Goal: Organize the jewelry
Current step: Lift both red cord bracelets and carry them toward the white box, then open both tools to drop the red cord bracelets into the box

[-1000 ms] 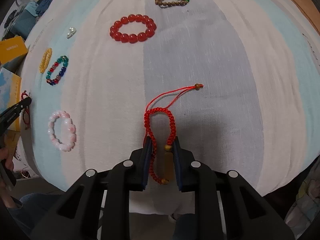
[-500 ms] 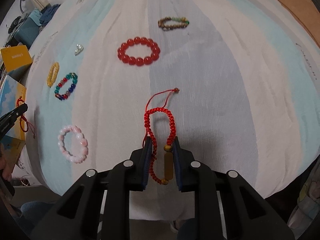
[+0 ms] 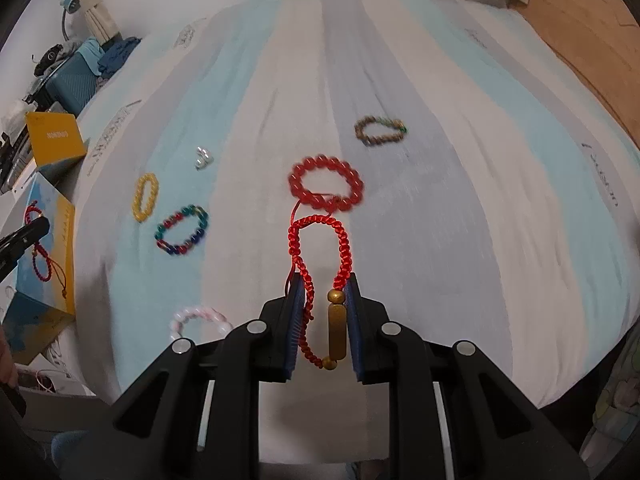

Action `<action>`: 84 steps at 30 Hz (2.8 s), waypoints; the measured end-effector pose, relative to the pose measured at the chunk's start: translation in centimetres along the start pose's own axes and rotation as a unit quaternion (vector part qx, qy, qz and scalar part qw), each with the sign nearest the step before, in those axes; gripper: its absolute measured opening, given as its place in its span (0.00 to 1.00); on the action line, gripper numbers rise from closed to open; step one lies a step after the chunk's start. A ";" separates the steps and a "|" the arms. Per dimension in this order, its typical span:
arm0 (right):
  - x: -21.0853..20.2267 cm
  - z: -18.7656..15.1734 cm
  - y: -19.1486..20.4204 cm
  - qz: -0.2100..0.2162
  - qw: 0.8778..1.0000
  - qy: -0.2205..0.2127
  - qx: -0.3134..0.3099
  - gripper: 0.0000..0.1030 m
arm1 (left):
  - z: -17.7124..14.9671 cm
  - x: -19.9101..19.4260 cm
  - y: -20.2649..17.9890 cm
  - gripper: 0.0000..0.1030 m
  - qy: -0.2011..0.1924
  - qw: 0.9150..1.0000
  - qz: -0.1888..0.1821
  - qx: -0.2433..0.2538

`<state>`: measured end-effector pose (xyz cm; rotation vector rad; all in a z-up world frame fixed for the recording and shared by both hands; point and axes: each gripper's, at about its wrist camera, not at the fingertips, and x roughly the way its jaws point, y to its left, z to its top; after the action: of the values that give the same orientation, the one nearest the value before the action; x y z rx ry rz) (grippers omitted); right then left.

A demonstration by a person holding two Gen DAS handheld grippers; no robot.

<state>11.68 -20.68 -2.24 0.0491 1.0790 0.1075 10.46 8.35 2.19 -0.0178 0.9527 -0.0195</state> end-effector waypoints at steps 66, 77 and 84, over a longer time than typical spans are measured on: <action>2.8 -3.5 48.1 0.112 0.940 0.074 -0.315 0.19 | -11.7 -6.0 29.9 0.12 0.094 0.963 0.126 -0.218; 4.0 -3.5 48.3 0.115 0.939 0.078 -0.315 0.32 | -11.7 -6.0 30.2 0.36 0.094 0.959 0.149 -0.223; 3.4 -3.3 48.2 0.127 0.939 0.070 -0.313 0.56 | -11.2 -7.3 29.9 0.53 0.081 0.959 0.162 -0.219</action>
<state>7.32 27.54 -2.27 -0.3995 1.1349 0.6918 -2.61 38.36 0.97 -0.2725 1.0999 0.5006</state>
